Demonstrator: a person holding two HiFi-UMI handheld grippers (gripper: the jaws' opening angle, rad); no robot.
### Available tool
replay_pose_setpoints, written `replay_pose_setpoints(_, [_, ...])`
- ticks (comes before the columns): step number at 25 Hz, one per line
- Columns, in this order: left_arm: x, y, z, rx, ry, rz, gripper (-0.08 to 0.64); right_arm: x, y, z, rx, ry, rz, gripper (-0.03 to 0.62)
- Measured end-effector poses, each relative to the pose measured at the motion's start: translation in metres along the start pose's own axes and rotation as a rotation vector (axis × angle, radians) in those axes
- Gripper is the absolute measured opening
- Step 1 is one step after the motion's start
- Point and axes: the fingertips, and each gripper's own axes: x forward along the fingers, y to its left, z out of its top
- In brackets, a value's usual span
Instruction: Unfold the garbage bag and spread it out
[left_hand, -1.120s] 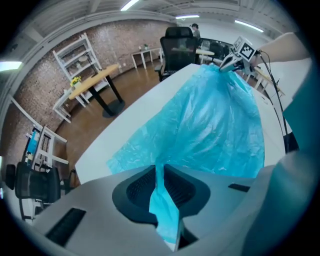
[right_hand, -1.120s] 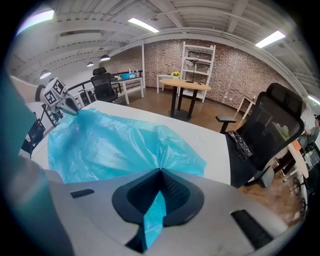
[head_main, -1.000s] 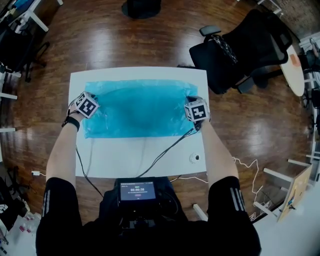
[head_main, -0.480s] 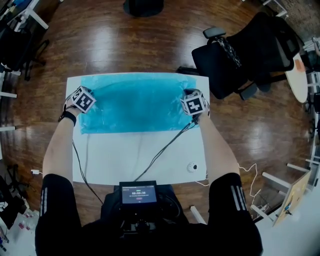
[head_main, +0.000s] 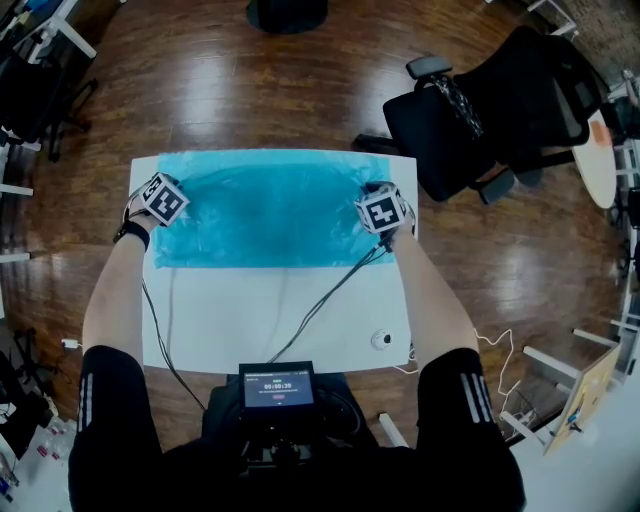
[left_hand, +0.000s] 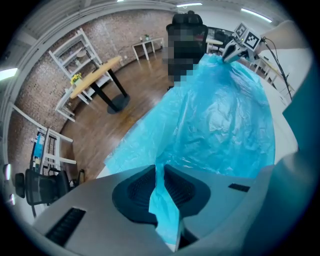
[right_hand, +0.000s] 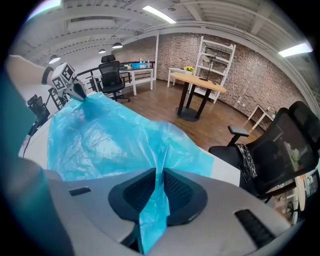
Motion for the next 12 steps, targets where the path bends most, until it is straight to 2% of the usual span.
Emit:
replay_pose_setpoints(2, [0.004,-0.002,-0.002,0.005,-0.003,-0.011,0.061,-0.002,0.0,0.001,-0.003,-0.008,-0.002,0.092])
replay_pose_setpoints(5, [-0.006,0.004,-0.002,0.016,0.017,0.029,0.061,-0.007,-0.002,0.003,-0.012,-0.03,-0.008,0.109])
replay_pose_setpoints(9, [0.005,-0.002,-0.001,0.028,-0.015,0.003,0.061,-0.013,-0.004,0.005,-0.023,-0.043,-0.012,0.131])
replay_pose_setpoints(12, [0.004,-0.004,-0.001,0.041,-0.028,0.014,0.061,-0.017,-0.006,0.004,-0.03,-0.049,-0.015,0.135])
